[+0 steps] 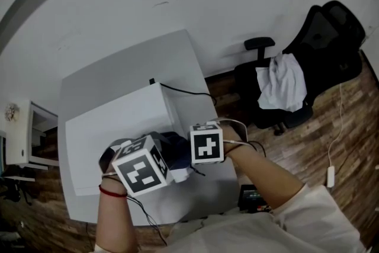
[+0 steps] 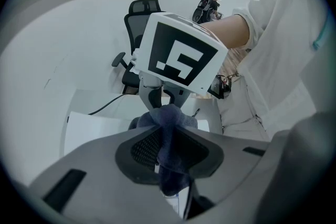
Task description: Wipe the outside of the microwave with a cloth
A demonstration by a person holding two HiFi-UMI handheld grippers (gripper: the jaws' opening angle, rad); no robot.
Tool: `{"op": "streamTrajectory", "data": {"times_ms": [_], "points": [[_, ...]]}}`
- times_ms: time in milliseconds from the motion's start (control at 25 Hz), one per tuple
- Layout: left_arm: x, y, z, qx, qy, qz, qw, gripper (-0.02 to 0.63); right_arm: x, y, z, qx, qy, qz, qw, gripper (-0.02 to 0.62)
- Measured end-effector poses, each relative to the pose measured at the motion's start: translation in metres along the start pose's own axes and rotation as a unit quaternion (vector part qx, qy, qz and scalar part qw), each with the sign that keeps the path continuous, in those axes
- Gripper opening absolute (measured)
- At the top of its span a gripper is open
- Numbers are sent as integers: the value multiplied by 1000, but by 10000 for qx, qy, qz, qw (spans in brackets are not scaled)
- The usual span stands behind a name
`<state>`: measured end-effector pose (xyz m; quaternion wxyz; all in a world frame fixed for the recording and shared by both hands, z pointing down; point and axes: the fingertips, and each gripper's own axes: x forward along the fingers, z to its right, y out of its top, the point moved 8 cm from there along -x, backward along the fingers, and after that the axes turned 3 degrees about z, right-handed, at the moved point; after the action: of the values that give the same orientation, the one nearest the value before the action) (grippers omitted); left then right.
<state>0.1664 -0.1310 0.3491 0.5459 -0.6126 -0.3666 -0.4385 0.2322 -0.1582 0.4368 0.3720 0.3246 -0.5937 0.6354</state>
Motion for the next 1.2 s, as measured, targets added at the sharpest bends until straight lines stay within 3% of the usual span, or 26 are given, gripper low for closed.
{"op": "streamTrajectory", "data": {"times_ms": [200, 400, 880, 1200], "points": [[1, 5, -16, 15, 44, 49, 10000, 75, 1, -4, 22, 341, -251, 193, 9989, 72], [2, 8, -39, 31, 159, -6, 9999, 75, 8, -12, 43, 754, -238, 227, 9966, 72], [1, 9, -104, -74, 396, -58, 9992, 75, 6, -5, 110, 1102, -611, 414, 9912, 72], [3, 24, -148, 97, 715, -166, 9973, 77, 14, -7, 154, 1345, -985, 660, 9838, 72]]}}
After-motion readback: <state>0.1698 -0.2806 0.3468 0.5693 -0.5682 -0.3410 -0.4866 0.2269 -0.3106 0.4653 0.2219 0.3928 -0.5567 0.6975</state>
